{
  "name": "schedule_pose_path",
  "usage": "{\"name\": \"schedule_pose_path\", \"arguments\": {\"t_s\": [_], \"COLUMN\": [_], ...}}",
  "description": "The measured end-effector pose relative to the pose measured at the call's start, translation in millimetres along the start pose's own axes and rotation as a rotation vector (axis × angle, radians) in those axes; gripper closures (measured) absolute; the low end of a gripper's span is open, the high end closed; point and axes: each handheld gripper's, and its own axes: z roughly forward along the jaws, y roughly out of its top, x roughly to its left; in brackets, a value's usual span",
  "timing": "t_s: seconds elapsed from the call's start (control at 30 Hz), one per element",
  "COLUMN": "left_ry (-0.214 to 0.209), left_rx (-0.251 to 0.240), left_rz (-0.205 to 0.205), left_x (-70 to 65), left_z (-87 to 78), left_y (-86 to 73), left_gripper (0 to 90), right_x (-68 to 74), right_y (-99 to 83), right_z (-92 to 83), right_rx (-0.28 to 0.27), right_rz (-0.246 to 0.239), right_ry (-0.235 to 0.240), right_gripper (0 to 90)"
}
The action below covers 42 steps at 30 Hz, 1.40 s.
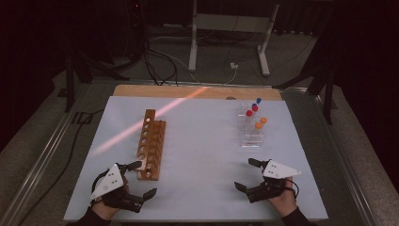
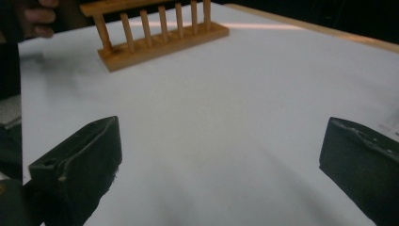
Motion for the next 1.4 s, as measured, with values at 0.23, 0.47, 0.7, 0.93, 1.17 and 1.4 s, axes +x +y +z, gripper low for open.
{"name": "schedule_pose_path", "arguments": {"t_s": [0.23,0.47,0.7,0.93,1.17,1.4], "left_ry": [-0.001,-0.002,-0.004,-0.002,0.000,-0.001], "left_rx": [-0.002,-0.007,-0.006,-0.002,-0.006,-0.003], "left_rz": [-0.002,-0.009,-0.008,-0.006,-0.010,-0.008], "left_x": [-0.3,0.1,-0.2,0.1,0.1,0.2], "left_z": [0.0,-0.3,-0.2,-0.1,-0.4,-0.8], "left_y": [0.3,0.7,0.3,0.3,0.5,0.2], "left_gripper": [0.5,0.6,0.5,0.6,0.6,0.5], "right_x": [-0.4,1.2,4.5,6.5,4.8,-4.5], "right_y": [-1.3,-0.7,2.3,10.3,27.0,46.2], "right_z": [2.5,4.1,4.8,3.3,0.2,-1.8], "right_rx": [0.036,0.009,0.037,0.067,0.020,0.014], "right_rz": [0.000,-0.048,-0.065,-0.057,-0.068,-0.047], "right_ry": [0.022,0.032,0.061,0.073,0.068,0.021], "right_gripper": [0.0,0.0,0.0,0.0,0.0,8.1]}}
